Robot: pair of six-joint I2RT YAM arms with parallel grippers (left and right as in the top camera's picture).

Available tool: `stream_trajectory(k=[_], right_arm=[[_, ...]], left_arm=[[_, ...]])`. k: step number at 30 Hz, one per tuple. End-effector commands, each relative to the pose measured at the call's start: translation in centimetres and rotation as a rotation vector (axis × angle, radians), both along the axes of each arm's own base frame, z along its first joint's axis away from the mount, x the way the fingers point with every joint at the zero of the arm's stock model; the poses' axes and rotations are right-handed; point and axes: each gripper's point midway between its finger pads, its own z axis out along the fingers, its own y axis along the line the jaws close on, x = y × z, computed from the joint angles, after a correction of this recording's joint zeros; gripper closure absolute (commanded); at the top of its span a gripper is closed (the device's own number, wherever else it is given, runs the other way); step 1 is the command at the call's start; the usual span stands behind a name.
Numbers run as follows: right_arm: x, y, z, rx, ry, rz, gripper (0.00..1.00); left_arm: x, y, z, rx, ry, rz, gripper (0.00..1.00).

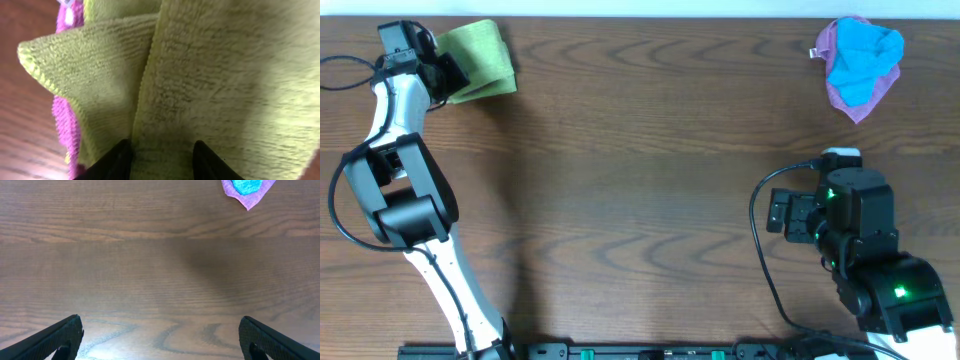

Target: Fold the cloth

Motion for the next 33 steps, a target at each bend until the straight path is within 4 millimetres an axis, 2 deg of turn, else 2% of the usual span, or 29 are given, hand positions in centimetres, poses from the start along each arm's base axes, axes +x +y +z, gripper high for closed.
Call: stream_trajectory(k=[1,3,7,12,17,19,21,25,29,33], right_arm=[[0.0,-0.2,0.1,0.015,-0.006,-0.021,0.01],[0.1,-0.2,0.1,0.016,-0.005,-0.02,0.01],[0.1,0.2,-0.2,0.027,0.009,-0.007,0.01],[0.0,0.5,-0.5,0.036,0.027,0.004,0.01],[0.2,0.3,-0.4,0.03,0.021,-0.002,0.01],[0.3,0.1,-0.2,0.021,0.01,-0.011,0.01],[0.5,0.1,0.4,0.015,-0.012,-0.004,0.01],[0.3,-0.1,2.7,-0.023,-0.058,0.032,0.01],[-1.2,-1.3,5.2,-0.055,-0.1,-0.002,0.01],[-3.2,-1.7,7.0,-0.075,-0.147,0.024,0.01]], left_arm=[[-0.5,1.7,1.2,0.09,0.007,0.008,0.59],[-0.3,1.9,1.9,0.106,-0.01,0.014,0.58],[1.1,2.4,4.6,0.139,-0.103,0.021,0.55],[2.4,2.7,9.1,0.172,-0.215,0.022,0.55],[2.6,2.7,13.3,0.192,-0.284,0.023,0.55],[2.2,1.7,14.5,0.162,-0.299,-0.009,0.63],[0.9,0.2,16.2,0.113,-0.292,-0.051,0.74],[-3.7,-1.6,19.9,0.148,-0.224,-0.124,0.75],[-9.2,-2.6,21.6,0.167,-0.099,-0.139,0.87],[-13.3,-4.1,23.1,0.144,-0.036,-0.155,0.89]])
